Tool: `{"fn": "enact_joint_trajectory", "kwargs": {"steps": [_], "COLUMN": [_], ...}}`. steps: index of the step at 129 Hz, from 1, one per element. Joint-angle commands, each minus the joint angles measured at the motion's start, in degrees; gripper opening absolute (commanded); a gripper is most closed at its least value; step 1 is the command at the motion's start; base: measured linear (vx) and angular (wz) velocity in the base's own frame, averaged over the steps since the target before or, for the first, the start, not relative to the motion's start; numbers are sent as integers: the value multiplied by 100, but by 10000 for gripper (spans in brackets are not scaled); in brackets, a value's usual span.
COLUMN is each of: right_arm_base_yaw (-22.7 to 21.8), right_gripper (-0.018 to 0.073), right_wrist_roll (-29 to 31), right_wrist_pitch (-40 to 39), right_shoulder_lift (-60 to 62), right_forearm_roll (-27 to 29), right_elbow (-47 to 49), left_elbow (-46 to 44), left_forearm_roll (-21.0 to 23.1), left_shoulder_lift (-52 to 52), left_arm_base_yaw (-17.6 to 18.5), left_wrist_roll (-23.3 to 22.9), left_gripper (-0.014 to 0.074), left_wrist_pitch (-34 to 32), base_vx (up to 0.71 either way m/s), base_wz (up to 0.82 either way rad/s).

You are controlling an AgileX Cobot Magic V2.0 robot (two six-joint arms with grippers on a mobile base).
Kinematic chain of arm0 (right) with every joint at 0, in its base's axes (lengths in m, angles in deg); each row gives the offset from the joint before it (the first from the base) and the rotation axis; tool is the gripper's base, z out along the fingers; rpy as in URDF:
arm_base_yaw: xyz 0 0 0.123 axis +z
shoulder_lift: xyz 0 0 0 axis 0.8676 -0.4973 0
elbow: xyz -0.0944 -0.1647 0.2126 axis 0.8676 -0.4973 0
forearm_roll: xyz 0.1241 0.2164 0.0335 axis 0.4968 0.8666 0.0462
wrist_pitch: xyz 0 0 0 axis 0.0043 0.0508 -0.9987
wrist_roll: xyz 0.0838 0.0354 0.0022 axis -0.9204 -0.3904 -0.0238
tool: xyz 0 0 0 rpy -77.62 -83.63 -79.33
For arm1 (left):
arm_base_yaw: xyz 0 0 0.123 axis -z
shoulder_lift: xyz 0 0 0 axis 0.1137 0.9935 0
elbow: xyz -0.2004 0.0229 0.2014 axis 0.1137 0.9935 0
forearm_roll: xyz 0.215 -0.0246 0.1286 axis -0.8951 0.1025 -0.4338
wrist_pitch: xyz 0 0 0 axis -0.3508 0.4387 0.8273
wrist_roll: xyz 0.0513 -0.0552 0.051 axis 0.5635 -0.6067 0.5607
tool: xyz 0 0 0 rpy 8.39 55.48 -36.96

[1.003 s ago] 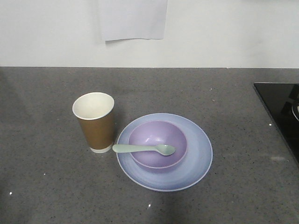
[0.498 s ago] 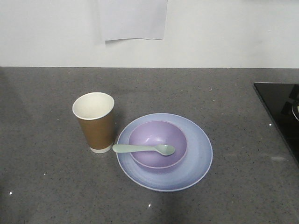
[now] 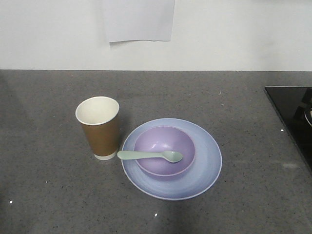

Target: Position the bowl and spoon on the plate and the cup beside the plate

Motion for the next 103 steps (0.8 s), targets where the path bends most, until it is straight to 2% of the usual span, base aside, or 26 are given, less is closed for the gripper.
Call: {"fn": "enact_joint_trajectory", "kwargs": {"steps": [1,19,25,34,46,56,66,75,85,94,103], "right_arm_base_yaw": [-16,-21,-29,-216,-621,-830,-883,-890,-1055,-1424,-1720], "right_gripper": [-4,-4,-4,-4,-4,-4,-4,-4,-4,-4,-4], "right_wrist_roll": [1025,3640,4399,5004,4986,4686,4459,4500,4527,4375,4180], "right_wrist_pitch": [-414,-245,-283,-644,-1596,-2575,-3272,-3764,-3978,-3904,-3764], "right_shoulder_lift": [13,-44,-44,36,336,759,1340,1857,2636,3301,3943], "right_forearm_roll": [1116,3613,4209,5092,5883,5997,5834,5607,5570,5694,5581], "right_elbow": [150,-28,-203,-641,-1610,-2769,-3864,-4704,-5660,-6357,-6797], "left_elbow": [32,32,32,32,32,32,32,32,32,32,32], "left_forearm_roll": [40,40,40,40,40,40,40,40,40,40,40], "left_shoulder_lift": [-91,-91,-91,-91,-91,-91,-91,-91,-91,-91,-91], "left_arm_base_yaw": [35,35,35,35,35,35,35,35,35,35,35], "left_wrist_roll": [-39,-39,-39,-39,-39,-39,-39,-39,-39,-39,-39], "left_gripper": [-6,-6,-6,-6,-6,-6,-6,-6,-6,-6,-6], "left_wrist_pitch": [-381,-381,-381,-381,-373,-373,-373,-373,-373,-373,-373], "base_vx": [0,0,0,0,0,0,0,0,0,0,0], "base_wz": [0,0,0,0,0,0,0,0,0,0,0]}}
